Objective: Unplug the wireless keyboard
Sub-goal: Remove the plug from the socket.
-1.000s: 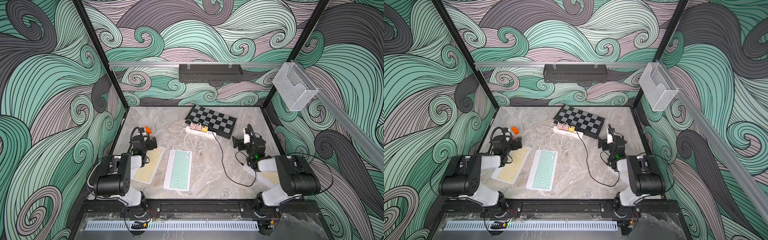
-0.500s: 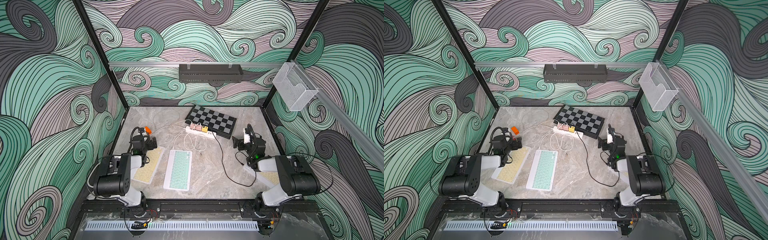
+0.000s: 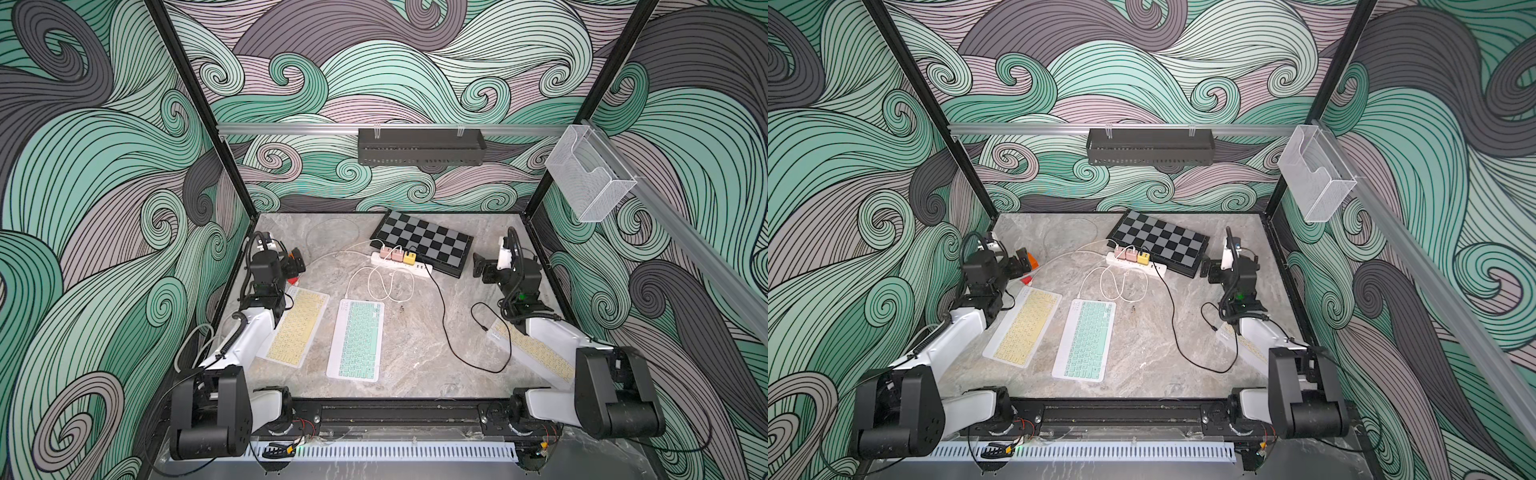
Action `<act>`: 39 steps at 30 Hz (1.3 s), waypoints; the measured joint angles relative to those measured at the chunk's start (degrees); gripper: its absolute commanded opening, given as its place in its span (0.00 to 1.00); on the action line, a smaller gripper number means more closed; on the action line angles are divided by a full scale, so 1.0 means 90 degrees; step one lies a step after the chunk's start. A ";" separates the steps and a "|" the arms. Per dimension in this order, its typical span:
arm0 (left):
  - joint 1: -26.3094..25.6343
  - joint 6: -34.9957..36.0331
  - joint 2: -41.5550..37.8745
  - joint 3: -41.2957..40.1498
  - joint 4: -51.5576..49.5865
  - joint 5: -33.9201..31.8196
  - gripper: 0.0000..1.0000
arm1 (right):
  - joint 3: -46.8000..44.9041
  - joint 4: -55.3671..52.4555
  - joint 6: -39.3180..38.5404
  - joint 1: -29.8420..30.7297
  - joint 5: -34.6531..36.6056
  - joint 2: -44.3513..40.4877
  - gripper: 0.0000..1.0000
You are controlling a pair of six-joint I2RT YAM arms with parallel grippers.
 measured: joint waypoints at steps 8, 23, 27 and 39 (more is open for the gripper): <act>-0.0483 -0.1166 0.0583 0.1149 -0.1273 0.1241 0.76 | 0.1885 -0.2067 0.0818 -0.0053 -0.2052 0.0697 0.70; -0.1787 -0.1047 0.2934 0.3521 -0.3633 0.2368 0.72 | 0.4745 -0.5676 -0.3750 0.1290 -0.3249 0.3750 0.67; -0.2008 -0.0886 0.3293 0.4201 -0.4039 0.2431 0.71 | 0.5340 -0.5940 -0.4109 0.1552 -0.3181 0.4265 0.64; -0.2225 -0.0627 0.4019 0.5200 -0.4609 0.2494 0.70 | 0.6562 -0.6334 -0.4437 0.1634 -0.3014 0.5173 0.56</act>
